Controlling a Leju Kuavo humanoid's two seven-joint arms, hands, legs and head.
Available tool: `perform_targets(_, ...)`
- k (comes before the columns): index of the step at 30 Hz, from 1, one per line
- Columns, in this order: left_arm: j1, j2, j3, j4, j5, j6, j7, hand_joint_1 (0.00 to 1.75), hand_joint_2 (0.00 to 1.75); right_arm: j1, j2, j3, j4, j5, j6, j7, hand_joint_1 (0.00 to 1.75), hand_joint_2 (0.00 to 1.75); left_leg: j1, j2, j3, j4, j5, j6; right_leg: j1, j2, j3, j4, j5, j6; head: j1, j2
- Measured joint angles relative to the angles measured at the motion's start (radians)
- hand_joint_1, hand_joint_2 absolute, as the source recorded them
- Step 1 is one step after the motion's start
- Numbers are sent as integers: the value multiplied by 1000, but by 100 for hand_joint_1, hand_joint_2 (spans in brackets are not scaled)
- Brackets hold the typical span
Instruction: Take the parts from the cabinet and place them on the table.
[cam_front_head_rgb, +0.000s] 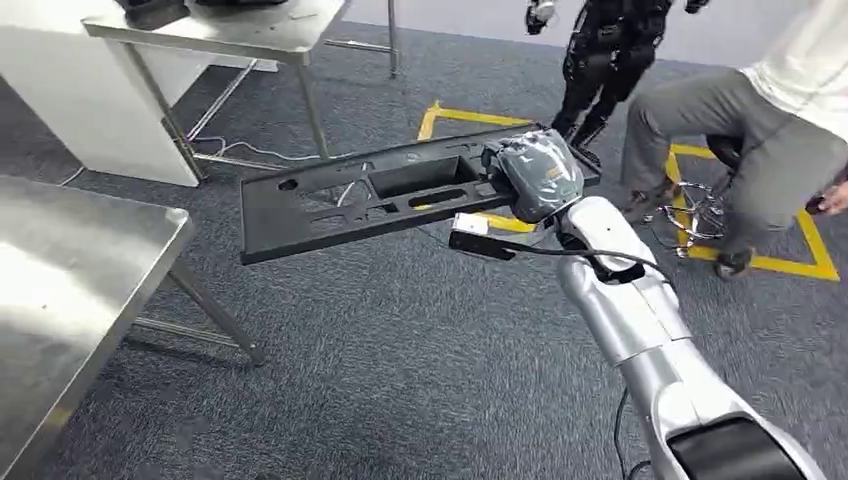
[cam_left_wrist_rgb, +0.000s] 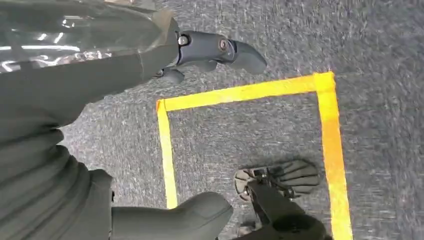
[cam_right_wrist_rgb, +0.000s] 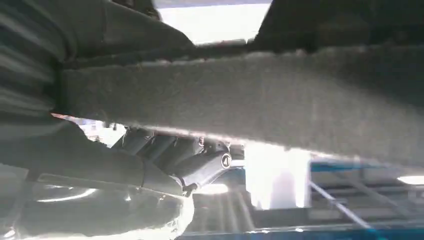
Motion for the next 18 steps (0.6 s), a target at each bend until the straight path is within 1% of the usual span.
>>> perform_targets(1,-1,-1,0,0,0,0,0,0,175,3,-4,0,2,0,0,0,171,175,0,-15,0,0,0,0,-3,8,-43,88,-32,-1,0,0)
perform_targets(2,-1,-2,0,0,0,0,0,0,175,6,-6,0,3,0,0,0,171,175,0,-31,0,0,0,0,-3,11,-78,159,-51,3,1,0)
perform_targets(3,0,-3,0,0,0,0,0,0,175,8,-7,0,6,0,0,0,171,175,0,-46,0,1,0,0,-5,12,-95,184,-50,10,-1,0)
perform_targets(4,2,-3,1,0,0,0,0,0,175,9,-8,1,7,1,0,0,171,175,0,-61,0,1,0,0,-7,12,-87,160,-34,18,0,0)
perform_targets(5,3,-3,1,0,0,0,0,0,175,9,-9,1,7,1,0,0,171,175,2,-76,0,2,1,-2,-9,14,-56,90,-1,30,1,0)
perform_targets(6,3,-3,3,0,0,0,0,0,175,7,-10,1,7,1,0,0,171,175,5,-89,1,3,2,-4,-13,22,-16,3,36,39,-1,0)
perform_targets(7,2,-3,4,0,0,0,0,0,175,6,-10,0,7,0,0,0,171,175,7,-102,1,4,1,-10,-21,48,30,-97,75,49,0,0)
perform_targets(8,2,-2,5,0,0,0,0,0,175,6,-12,0,8,-2,0,0,171,175,7,-110,-4,5,1,-17,-27,85,44,-136,77,47,1,0)
perform_targets(9,1,-2,6,0,2,0,-1,0,175,5,-10,2,9,-3,0,-2,171,175,2,-122,-9,9,2,-24,-19,70,50,-143,86,33,1,0)
perform_targets(10,2,-2,7,0,3,0,-2,0,175,6,-9,2,10,-5,0,-2,171,175,2,-128,-12,6,5,-29,-16,63,51,-140,87,25,-3,0)
perform_targets(11,5,-2,8,0,5,-2,-2,0,175,7,-4,4,11,-5,0,-2,171,175,7,-136,-14,2,8,-34,-14,56,51,-138,87,22,-3,0)
perform_targets(12,8,-2,8,0,6,-5,-2,0,175,7,-4,5,13,-5,0,-2,171,175,8,-146,-16,0,11,-41,-15,44,51,-140,91,14,-2,0)
perform_targets(13,10,2,9,0,6,-6,-2,0,175,4,-3,6,13,-5,0,-2,171,175,11,-121,-20,7,4,-43,-22,35,52,-145,95,5,-2,0)
perform_targets(14,10,0,9,0,6,-6,-2,0,175,4,1,8,14,-5,0,-2,171,175,1,-59,-31,36,-18,-47,-20,28,53,-145,94,-3,-8,0)
perform_targets(15,8,0,10,0,6,-7,-2,0,175,5,1,8,14,-5,-1,-2,171,175,1,-28,-57,94,-54,-49,-16,20,54,-145,94,-15,-13,0)
perform_targets(16,6,0,11,0,6,-8,-2,0,175,5,1,9,16,-5,-1,-2,171,175,2,-13,-95,175,-94,-50,-11,9,54,-145,91,-19,-11,0)
perform_targets(17,5,-1,11,0,6,-8,-2,0,175,7,0,10,18,-5,-1,-2,171,175,2,-9,-135,256,-128,-50,-7,-4,54,-145,90,-21,-13,0)
perform_targets(18,5,-1,11,0,5,-9,-2,0,175,9,0,11,20,-5,-1,-2,171,175,2,-9,-162,313,-144,-50,-4,-16,54,-145,89,-22,-12,0)
